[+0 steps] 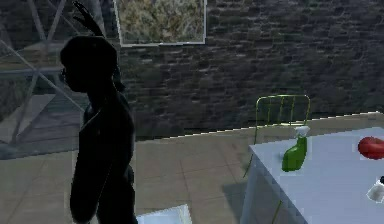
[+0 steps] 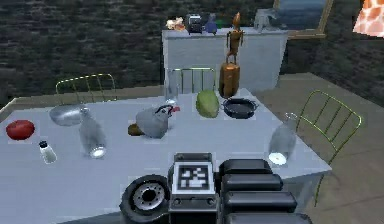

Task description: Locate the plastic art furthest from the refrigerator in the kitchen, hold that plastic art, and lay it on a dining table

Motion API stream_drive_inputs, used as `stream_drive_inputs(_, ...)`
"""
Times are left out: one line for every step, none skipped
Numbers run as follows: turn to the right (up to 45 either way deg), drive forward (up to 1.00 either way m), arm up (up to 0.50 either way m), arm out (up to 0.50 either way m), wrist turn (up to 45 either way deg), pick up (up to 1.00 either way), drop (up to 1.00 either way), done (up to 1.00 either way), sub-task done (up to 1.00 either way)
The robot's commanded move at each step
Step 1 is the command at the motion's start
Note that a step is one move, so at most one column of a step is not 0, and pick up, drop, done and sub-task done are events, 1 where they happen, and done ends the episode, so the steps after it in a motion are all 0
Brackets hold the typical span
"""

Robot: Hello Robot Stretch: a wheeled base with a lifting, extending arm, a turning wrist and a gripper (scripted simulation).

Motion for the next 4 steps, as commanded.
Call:
stream_drive_inputs(45.0, 0.0, 0.0, 0.0, 0.0, 0.0, 0.0, 0.0, 0.0)
stream_drive_inputs(12.0, 0.0, 0.0, 0.0, 0.0, 0.0, 0.0, 0.0, 0.0)
stream_drive_inputs(-45.0, 0.0, 0.0, 0.0, 0.0, 0.0, 0.0, 0.0, 0.0)
stream_drive_inputs(0.0, 0.0, 0.0, 0.48, 0.0, 0.0, 0.0, 0.0, 0.0)
